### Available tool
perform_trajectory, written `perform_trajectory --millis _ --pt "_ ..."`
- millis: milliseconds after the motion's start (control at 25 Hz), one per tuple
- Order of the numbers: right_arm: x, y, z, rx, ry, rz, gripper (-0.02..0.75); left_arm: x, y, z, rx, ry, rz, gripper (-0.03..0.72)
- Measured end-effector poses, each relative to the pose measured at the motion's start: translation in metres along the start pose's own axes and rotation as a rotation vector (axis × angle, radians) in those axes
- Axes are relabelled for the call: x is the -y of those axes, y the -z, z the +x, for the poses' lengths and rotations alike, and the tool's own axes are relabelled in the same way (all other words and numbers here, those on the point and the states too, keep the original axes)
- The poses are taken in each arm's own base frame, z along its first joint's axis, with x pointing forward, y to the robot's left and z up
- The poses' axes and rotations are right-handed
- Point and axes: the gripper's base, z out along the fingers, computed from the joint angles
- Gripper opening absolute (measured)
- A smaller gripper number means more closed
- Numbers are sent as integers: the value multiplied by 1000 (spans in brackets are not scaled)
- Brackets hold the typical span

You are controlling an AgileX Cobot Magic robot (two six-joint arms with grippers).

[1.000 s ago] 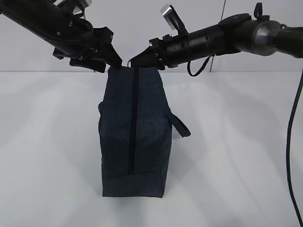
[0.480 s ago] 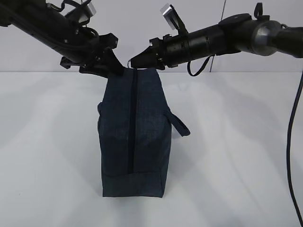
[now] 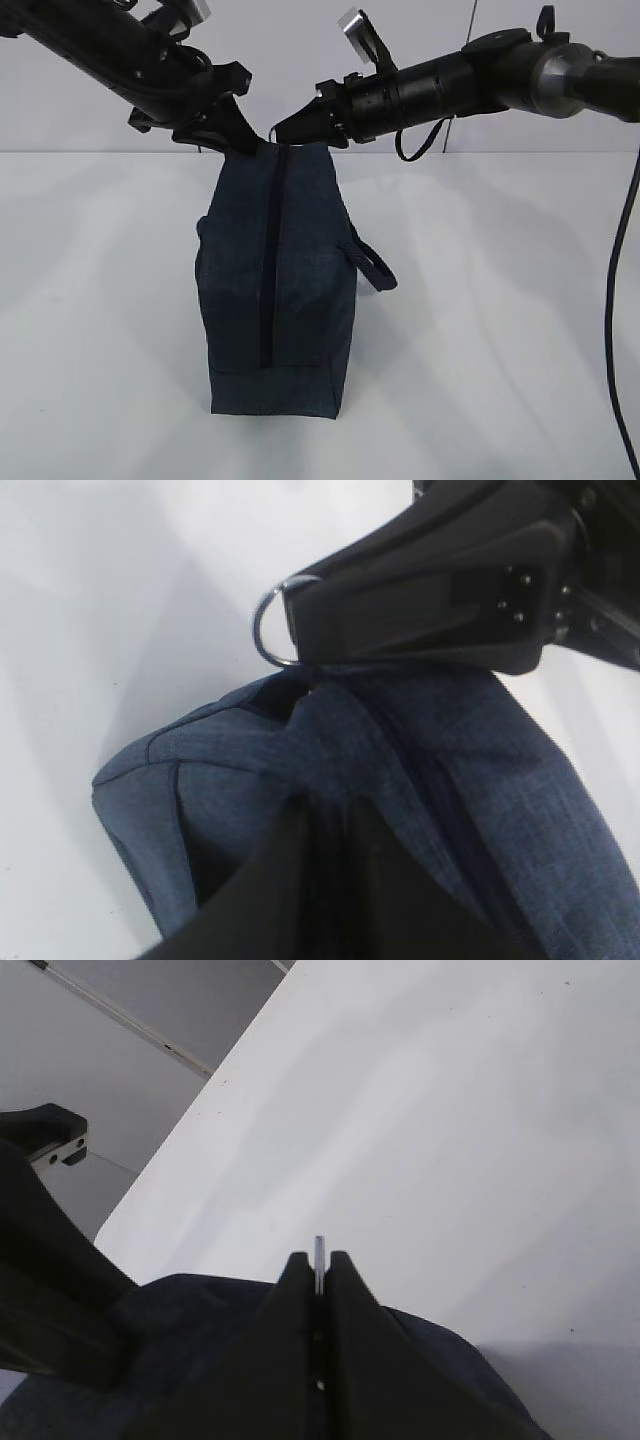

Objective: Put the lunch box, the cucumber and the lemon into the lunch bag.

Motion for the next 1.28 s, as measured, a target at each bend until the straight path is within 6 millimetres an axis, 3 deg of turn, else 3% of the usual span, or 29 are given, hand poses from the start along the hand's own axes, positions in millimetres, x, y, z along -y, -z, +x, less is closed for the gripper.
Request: perform_trajectory --millis 560,840,1280 --pt "-8 9 -10 -1 22 -56 20 9 -4 4 -34 -216 0 26" --pt "1 22 -12 4 13 -29 20 8 -4 3 -34 -256 -3 24" --pt "15 16 -5 11 -19 -5 20 13 -1 2 -19 -343 5 24"
